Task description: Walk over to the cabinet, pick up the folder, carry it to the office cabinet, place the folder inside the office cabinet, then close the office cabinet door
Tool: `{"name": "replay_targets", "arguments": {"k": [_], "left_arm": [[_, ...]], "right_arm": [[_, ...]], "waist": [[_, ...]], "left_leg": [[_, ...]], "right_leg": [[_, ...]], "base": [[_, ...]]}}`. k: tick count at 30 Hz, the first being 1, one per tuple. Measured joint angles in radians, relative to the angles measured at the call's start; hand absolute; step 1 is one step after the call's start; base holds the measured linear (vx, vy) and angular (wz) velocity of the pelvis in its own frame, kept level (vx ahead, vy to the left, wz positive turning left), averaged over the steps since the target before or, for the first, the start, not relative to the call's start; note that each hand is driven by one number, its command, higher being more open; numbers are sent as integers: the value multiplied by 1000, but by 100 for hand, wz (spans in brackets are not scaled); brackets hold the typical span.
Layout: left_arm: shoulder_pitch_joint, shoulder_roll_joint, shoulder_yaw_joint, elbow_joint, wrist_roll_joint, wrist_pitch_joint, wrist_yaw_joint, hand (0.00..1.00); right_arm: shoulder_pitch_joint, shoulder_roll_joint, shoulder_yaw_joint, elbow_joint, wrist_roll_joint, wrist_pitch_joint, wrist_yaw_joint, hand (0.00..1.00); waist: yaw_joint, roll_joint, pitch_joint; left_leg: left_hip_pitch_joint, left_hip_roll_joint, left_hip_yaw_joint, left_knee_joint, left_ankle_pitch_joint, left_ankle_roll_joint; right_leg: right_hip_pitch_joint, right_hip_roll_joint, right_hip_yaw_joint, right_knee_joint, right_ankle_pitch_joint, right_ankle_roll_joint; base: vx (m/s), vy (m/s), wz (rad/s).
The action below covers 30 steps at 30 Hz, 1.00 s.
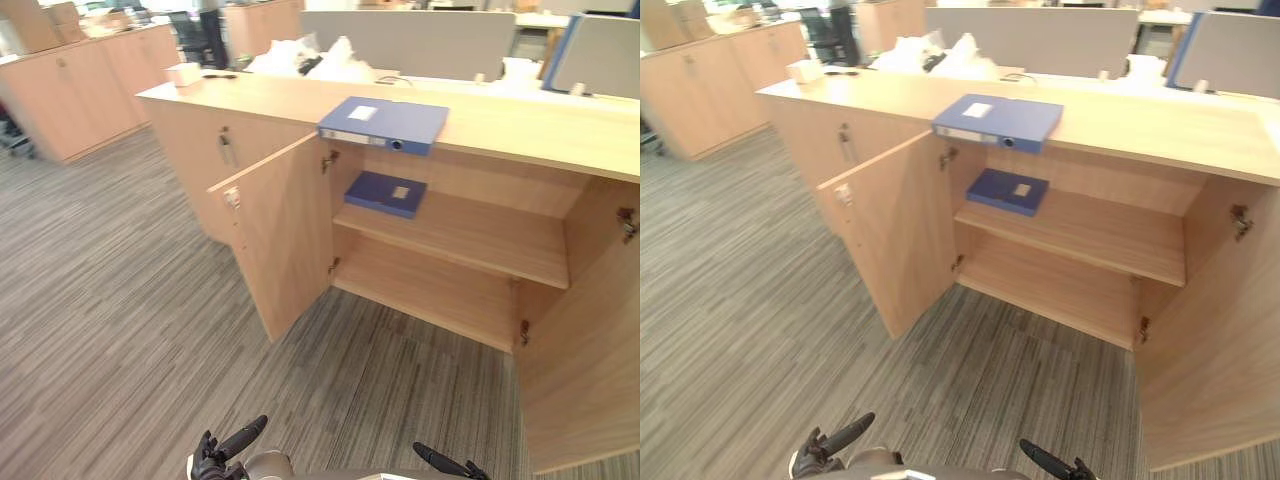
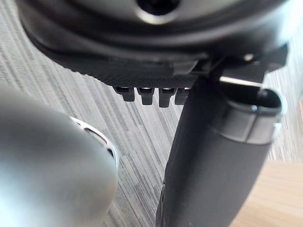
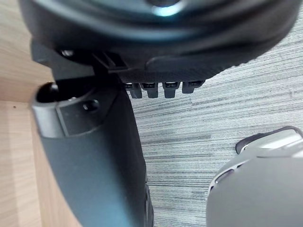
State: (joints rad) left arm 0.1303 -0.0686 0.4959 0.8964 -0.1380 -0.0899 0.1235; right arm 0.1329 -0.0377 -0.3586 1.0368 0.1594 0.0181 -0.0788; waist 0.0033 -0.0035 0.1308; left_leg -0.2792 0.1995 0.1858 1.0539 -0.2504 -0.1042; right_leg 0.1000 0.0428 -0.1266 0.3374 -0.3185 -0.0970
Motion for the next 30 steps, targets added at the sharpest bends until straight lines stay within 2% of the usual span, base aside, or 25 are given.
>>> {"name": "replay_targets", "arguments": {"k": [3, 4, 5, 6, 7, 8, 9, 10, 12, 13, 14, 16, 17, 19, 21, 22, 24, 26, 28, 30], "left_arm": [[-10, -8, -2, -2, -8, -5, 1, 100], [-16, -5, -2, 0, -9, -10, 3, 100], [-19, -4, -10, 3, -11, -11, 9, 100], [-18, -5, -17, 6, -11, -13, 12, 100], [-19, -10, -24, 30, -11, -14, 13, 100], [-22, 19, -29, 53, -13, -11, 12, 100], [-24, 25, -29, 53, -13, -11, 17, 100], [-23, 30, -29, 57, -13, -11, 23, 100], [-28, 30, -45, 80, -11, -11, 26, 100], [-29, 30, -51, 83, -9, -11, 26, 100], [-33, 29, -66, 89, -7, -11, 21, 100], [-58, 29, -80, 89, -6, -17, 15, 100], [-62, 27, -83, 89, -6, -18, 12, 100], [-68, 18, -85, 92, -6, -17, 6, 100], [-69, 22, -84, 103, -9, -17, 4, 100], [-70, 25, -83, 107, -9, -18, 4, 100], [-67, 5, -78, 121, -10, -19, 3, 100], [-68, -7, -76, 120, -10, -18, 3, 100], [-68, -11, -66, 116, -11, -19, 4, 100], [-73, -14, -41, 102, -20, -19, 2, 100]], "right_arm": [[-18, -7, 48, 1, 0, 1, -5, 100], [-33, 3, 51, 1, 0, 1, -12, 100], [-41, 6, 65, -1, 1, -2, -16, 100], [-41, 6, 69, -2, 1, -4, -16, 100], [-41, 6, 64, 0, 0, -6, -17, 100], [-40, 34, 64, -3, 0, -5, -18, 100], [-41, 47, 65, -4, 0, -5, -16, 100], [-51, 62, 66, -13, -1, -3, -5, 100], [-75, 68, 66, -23, -2, -3, 6, 100], [-75, 68, 66, -23, -2, -4, 7, 100], [-77, 67, 65, -34, -5, -6, 9, 100], [-82, 71, 64, -43, -13, -23, 9, 100], [-83, 75, 60, -43, -17, -29, 9, 100], [-83, 85, 33, -41, -37, -39, 12, 100], [-90, 92, 23, -38, -40, -42, 14, 100], [-90, 92, 23, -39, -39, -40, 14, 100], [-91, 58, 22, -11, -42, -33, 13, 100], [-94, 28, 20, 12, -41, -23, 11, 100], [-81, 14, 20, 39, -41, -14, 9, 100], [-70, 19, -17, 38, -35, -9, 6, 100]], "waist": [[23, -12, 1], [28, -19, 4], [31, -17, -1], [34, -7, -7], [43, 14, -24], [42, -24, -45], [42, -39, -55], [54, -54, -62], [67, -44, -53], [67, -40, -53], [67, -32, -59], [46, -23, -61], [39, -26, -61], [34, -21, -60], [24, -19, -55], [21, -24, -52], [15, -2, -58], [15, 12, -47], [14, 15, -44], [12, 7, -38]], "left_leg": [[-18, -73, -100, -274, -7, 8], [-18, -118, -186, -412, 0, 13], [-17, -149, -260, -526, 40, 40], [-17, -155, -286, -573, 91, 61], [-15, -151, -303, -593, 137, 14], [-3, -179, -256, -586, 114, 43], [11, -190, -231, -601, 108, 53], [52, -202, -170, -634, 100, 70], [190, -226, -72, -712, 84, 108], [208, -228, -64, -722, 83, 110], [257, -236, -39, -755, 78, 118], [311, -234, -28, -812, 69, 130], [336, -229, -28, -835, 68, 129], [369, -199, -26, -857, 53, 111], [396, -157, -26, -856, 33, 70], [406, -153, -28, -855, 29, 55], [423, -119, -53, -860, 29, 42], [432, -103, -64, -868, 48, 26], [425, -80, -68, -838, 59, 23], [374, -55, -76, -703, 56, 12]], "right_leg": [[43, -24, 86, -31, -3, 32], [62, -37, 117, -45, -12, 50], [72, -44, 139, -46, -26, 76], [79, -42, 149, -45, -35, 92], [95, -43, 172, -39, -58, 126], [78, -94, 194, 3, -65, 154], [54, -118, 197, 43, -64, 168], [-2, -158, 204, 165, -53, 180], [-118, -235, 200, 449, -13, 163], [-128, -245, 192, 478, -12, 155], [-176, -288, 146, 558, -10, 124], [-231, -331, 45, 570, -13, 129], [-243, -334, 8, 540, -18, 139], [-259, -301, -38, 441, -32, 162], [-272, -237, -33, 265, -24, 166], [-271, -229, -25, 239, 14, 159], [-240, -187, -48, 239, 0, 112], [-233, -172, -64, 243, -16, 94], [-206, -151, -81, 216, -23, 83], [-153, -136, -105, 164, -29, 72]], "base": [[441, 182, -104], [458, 250, -83], [466, 279, -75], [491, 336, -68], [498, 347, -60], [485, 334, -64], [449, 292, -83], [407, 293, -118], [395, 336, -134], [275, 258, -87], [178, 158, -46], [186, 101, -28], [221, 10, -20], [189, -75, -20], [219, -223, -7], [232, -290, 6], [282, -349, 9], [271, -332, 10], [209, -263, 15], [160, -199, 26]]}}
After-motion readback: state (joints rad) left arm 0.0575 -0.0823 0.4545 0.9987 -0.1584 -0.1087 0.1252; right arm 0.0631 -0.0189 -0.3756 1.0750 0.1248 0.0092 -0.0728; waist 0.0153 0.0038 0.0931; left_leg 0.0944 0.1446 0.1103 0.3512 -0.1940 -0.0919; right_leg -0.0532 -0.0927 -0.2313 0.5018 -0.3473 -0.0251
